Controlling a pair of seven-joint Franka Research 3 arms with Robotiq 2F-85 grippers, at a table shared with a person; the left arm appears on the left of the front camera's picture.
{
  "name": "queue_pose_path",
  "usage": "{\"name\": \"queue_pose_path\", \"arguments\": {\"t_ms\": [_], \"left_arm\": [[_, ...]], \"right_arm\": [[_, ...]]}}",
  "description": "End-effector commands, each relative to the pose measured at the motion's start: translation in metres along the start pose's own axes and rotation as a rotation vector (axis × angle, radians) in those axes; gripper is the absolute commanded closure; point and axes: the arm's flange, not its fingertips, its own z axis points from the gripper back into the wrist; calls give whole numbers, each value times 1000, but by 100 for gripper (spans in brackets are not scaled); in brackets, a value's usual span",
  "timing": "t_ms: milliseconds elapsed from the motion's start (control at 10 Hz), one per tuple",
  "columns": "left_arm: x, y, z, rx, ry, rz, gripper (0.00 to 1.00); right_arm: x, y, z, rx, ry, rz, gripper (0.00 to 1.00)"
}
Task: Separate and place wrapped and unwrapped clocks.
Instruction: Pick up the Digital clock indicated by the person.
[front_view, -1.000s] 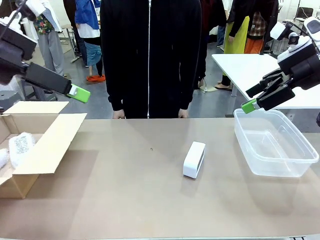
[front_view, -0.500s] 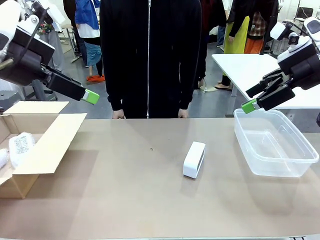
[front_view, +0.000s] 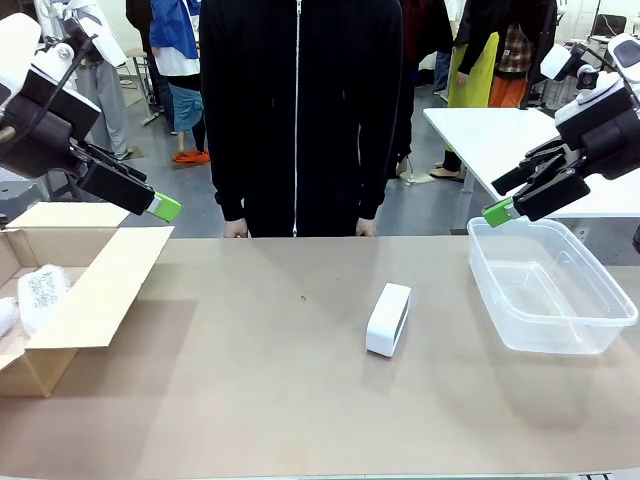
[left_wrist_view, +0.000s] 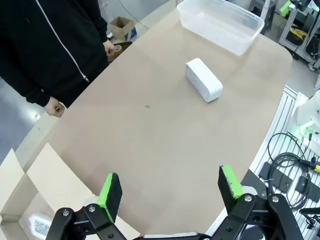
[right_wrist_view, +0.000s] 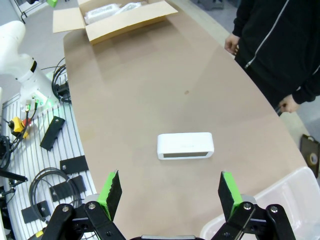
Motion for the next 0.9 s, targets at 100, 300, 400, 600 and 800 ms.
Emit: {"name": "queue_pose_path", "arguments": {"t_ms": [100, 300, 400, 600, 800], "left_arm": [[0, 0, 0, 0, 0, 0, 0], [0, 0, 0, 0, 0, 0, 0], [0, 0, 0, 0, 0, 0, 0], [0, 0, 0, 0, 0, 0, 0], [0, 0, 0, 0, 0, 0, 0]], "right_arm": [[1, -2, -2, 20, -23, 5, 0], [1, -2, -2, 20, -23, 5, 0], [1, -2, -2, 20, -23, 5, 0], [1, -2, -2, 20, -23, 5, 0], [1, -2, -2, 20, -23, 5, 0]]}}
